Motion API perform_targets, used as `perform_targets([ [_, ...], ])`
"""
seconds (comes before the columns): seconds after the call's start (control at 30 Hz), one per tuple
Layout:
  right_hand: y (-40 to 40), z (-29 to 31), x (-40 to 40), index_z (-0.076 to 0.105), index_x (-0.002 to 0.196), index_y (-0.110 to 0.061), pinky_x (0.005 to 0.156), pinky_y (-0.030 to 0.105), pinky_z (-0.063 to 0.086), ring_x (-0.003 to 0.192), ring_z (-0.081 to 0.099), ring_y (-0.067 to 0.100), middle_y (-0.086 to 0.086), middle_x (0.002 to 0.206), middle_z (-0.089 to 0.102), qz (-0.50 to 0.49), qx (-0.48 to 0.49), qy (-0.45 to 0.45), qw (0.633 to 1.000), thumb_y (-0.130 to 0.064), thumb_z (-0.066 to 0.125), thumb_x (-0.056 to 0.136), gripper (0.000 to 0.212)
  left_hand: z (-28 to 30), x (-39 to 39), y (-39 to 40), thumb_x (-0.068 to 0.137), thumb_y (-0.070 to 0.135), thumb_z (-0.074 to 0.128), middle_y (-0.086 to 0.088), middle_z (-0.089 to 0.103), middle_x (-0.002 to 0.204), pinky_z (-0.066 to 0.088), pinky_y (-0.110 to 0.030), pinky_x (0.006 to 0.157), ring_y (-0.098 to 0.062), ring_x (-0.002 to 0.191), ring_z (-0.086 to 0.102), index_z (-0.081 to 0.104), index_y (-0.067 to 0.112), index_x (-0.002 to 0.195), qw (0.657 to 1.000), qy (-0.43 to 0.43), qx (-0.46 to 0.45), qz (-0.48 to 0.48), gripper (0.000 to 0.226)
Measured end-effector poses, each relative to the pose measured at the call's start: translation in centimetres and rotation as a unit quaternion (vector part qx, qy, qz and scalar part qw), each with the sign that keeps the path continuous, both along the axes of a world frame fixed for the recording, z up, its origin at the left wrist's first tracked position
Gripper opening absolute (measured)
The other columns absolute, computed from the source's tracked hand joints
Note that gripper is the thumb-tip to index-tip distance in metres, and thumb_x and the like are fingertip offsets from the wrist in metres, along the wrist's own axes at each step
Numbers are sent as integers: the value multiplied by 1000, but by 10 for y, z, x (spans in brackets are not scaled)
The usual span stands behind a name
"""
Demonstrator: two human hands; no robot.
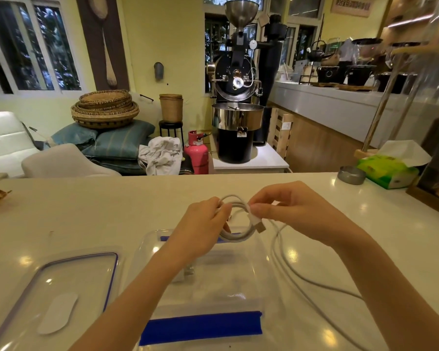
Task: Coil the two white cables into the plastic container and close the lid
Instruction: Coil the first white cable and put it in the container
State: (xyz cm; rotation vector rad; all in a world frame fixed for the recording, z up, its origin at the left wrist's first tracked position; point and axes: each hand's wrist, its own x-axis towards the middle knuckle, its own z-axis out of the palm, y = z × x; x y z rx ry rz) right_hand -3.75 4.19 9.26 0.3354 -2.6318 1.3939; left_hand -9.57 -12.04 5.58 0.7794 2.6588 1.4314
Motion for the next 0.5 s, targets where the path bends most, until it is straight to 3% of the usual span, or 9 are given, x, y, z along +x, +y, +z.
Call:
perform_targets([
  [0.1,-9,-10,-5,65,75,-34,73,29,47,80,56,7,-11,80,64,-21,12,43,999,-16,64,81,19,2,-1,-2,94,22,42,0,60,64,42,-18,54,-5,53,54,51,19,66,998,-48,44,-6,29],
  [0.2,-12,-20,-12,63,79,-34,78,15,34,94,42,4,-14,88,51,-84,57,119,988,-20,65,81,15,5,-2,-5,94,22,42,-3,57,61,37,-13,41,-1,36,47,52,16,67,995,-69,64,-14,30],
  [0.27,-12,-25,-15,64,84,-30,80,13,32,96,39,2,-15,90,48,-104,63,149,981,-19,65,81,11,6,-2,-7,94,22,42,-2,54,57,36,-13,38,-1,32,43,52,15,68,995,-68,67,-14,29],
  [0.4,-13,-29,-16,69,83,-28,78,9,44,91,55,4,-13,92,58,-111,4,171,979,-14,70,76,15,7,-1,-7,94,22,42,-4,50,55,35,-16,37,-6,34,40,51,12,67,990,-102,96,-20,30],
  [0.5,-15,-31,-16,71,86,-22,82,27,55,82,66,14,-1,87,70,-120,-119,145,975,-7,72,73,20,7,0,-7,94,22,42,-4,50,55,35,-18,38,-6,33,40,50,12,66,987,-105,117,-27,31],
])
